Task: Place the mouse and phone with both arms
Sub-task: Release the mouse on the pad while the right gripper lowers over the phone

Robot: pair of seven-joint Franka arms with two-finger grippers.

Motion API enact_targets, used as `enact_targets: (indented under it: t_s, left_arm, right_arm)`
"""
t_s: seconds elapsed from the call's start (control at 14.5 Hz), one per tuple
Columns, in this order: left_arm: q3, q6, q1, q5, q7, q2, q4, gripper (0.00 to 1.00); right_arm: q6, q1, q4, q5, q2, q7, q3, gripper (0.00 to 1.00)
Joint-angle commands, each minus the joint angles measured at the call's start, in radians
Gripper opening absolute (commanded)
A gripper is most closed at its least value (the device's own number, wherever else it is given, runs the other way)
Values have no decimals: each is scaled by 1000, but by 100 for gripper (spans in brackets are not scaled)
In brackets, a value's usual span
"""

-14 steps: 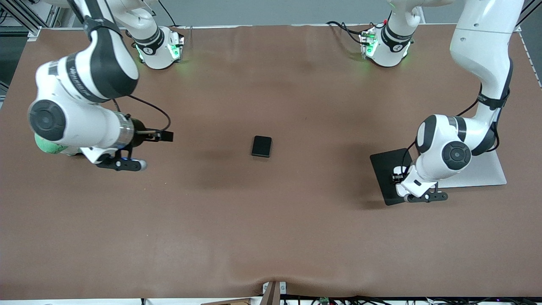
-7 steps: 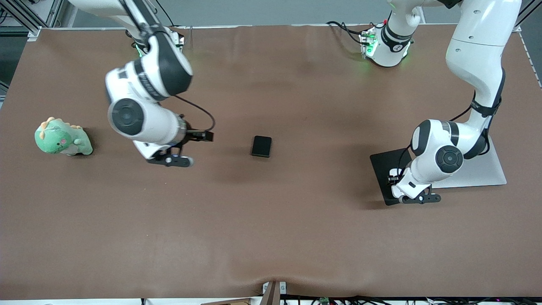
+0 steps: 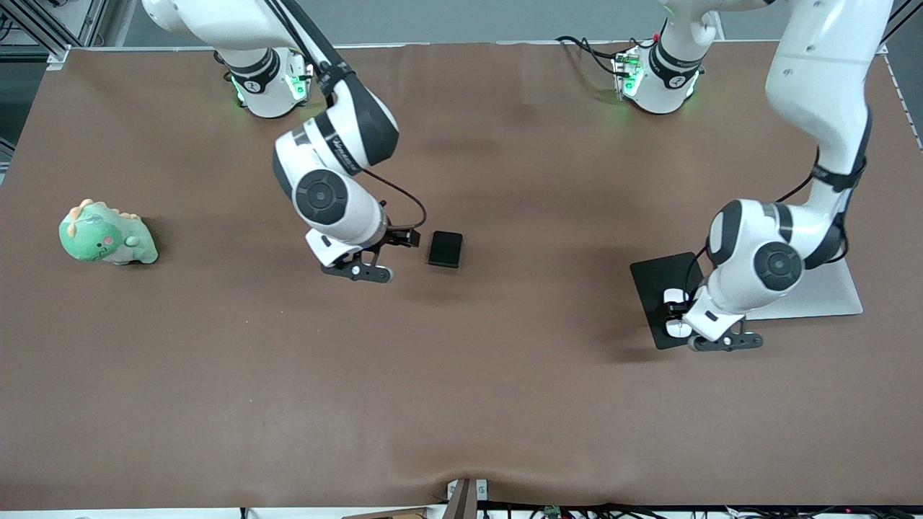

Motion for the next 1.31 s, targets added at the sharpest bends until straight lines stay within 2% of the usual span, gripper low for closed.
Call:
enact_targets:
  t_s: [0.0, 0.28, 0.34, 0.48, 0.69, 0.97, 1.24]
  left_arm:
    - [-8, -212, 3, 6, 3, -166, 84, 100]
    - [-32, -569, 9, -7, 4, -255, 336, 100]
    - [-34, -640, 7, -17, 12, -284, 371, 100]
    - [-36, -691, 6, -25, 14, -359, 373, 100]
    - [-36, -737, 4, -56, 20, -421, 370, 100]
    - [3, -783, -52, -62, 33, -517, 304, 100]
    - [6, -792, -39, -82, 33, -535, 289, 100]
  right_arm:
    - [38, 28, 6, 17, 27, 49, -7, 100]
    - [146, 79, 4, 20, 82, 109, -7, 100]
    - [163, 88, 4, 20, 96, 112, -7, 100]
    - [196, 102, 1, 34, 120, 112, -6, 100]
    - [284, 129, -49, 79, 126, 115, -7, 100]
    - [398, 169, -89, 79, 163, 147, -7, 100]
    - [438, 189, -89, 79, 182, 155, -7, 100]
